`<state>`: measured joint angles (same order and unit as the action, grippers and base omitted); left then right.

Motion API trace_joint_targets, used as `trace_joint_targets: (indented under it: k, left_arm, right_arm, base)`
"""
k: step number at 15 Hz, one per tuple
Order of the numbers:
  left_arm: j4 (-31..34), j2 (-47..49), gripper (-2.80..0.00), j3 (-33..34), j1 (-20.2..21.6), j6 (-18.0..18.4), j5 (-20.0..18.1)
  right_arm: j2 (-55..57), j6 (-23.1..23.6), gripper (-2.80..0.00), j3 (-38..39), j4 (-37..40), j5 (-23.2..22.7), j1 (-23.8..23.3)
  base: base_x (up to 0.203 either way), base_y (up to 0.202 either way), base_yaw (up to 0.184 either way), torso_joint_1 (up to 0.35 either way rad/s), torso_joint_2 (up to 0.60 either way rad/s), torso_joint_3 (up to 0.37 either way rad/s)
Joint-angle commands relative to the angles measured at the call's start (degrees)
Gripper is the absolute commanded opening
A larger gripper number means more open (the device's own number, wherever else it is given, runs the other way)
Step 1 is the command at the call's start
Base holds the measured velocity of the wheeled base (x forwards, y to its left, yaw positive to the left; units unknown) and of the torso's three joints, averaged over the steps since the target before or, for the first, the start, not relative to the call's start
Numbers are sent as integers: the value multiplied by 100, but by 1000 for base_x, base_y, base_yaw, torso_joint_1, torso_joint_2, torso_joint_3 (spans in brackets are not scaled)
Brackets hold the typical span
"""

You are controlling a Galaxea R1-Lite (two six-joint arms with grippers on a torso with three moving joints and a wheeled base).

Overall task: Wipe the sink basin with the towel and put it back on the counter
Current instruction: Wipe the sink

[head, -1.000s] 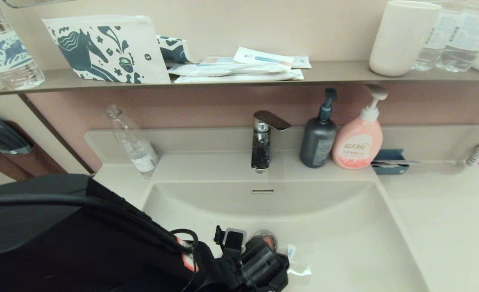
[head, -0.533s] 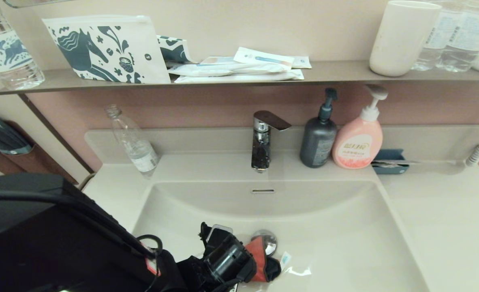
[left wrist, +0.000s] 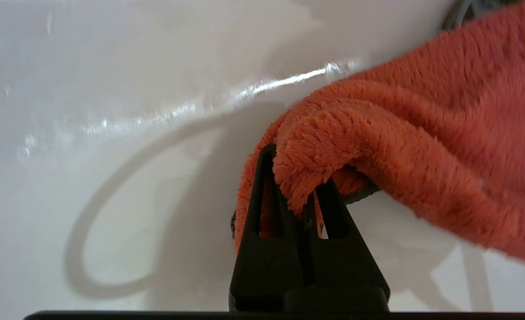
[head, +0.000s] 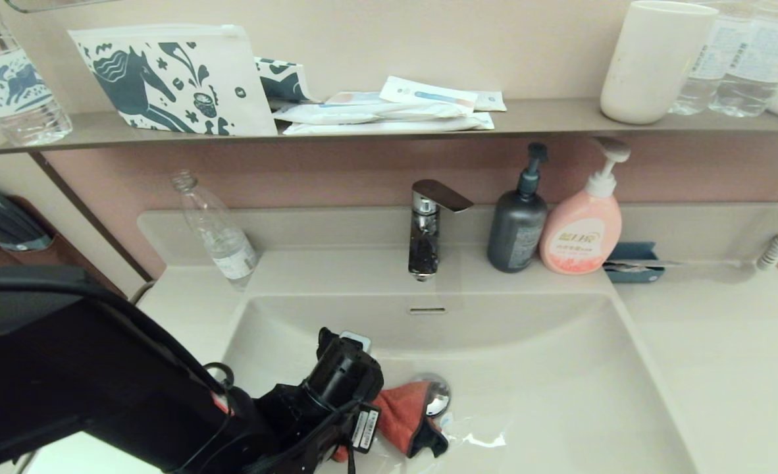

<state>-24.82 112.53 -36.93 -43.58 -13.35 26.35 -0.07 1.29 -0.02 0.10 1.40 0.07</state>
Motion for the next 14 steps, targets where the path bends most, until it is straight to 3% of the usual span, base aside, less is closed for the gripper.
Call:
trace_joint_targets:
  k: [1,5,7,11,14]
  left_arm:
    - [-530,290,-280,11,137,90,-54]
    - [-1984,1007,-280,66,432,850,-106]
    - [-2613,1251,-280,44,454,1030,-102]
    - [-2896,1439,-280,-269,309,1045,5]
    - [-2866,1479,-280,-606,1,1036,295]
  right_arm:
    - [7,3,-280,2,-1,0,1]
    - [7,3,-280,2,-1,0,1]
    - [7,3,-280,2,-1,0,1]
    - [7,3,-280,1,-1,0,1]
    - [7,3,-280,2,-1,0,1]
  base:
    - [0,0,0,0,0,0]
    - [0,0,0,0,0,0]
    - [0,0,0,0,0,0]
    - [0,0,0,0,0,0]
    - [0,0,0,0,0,0]
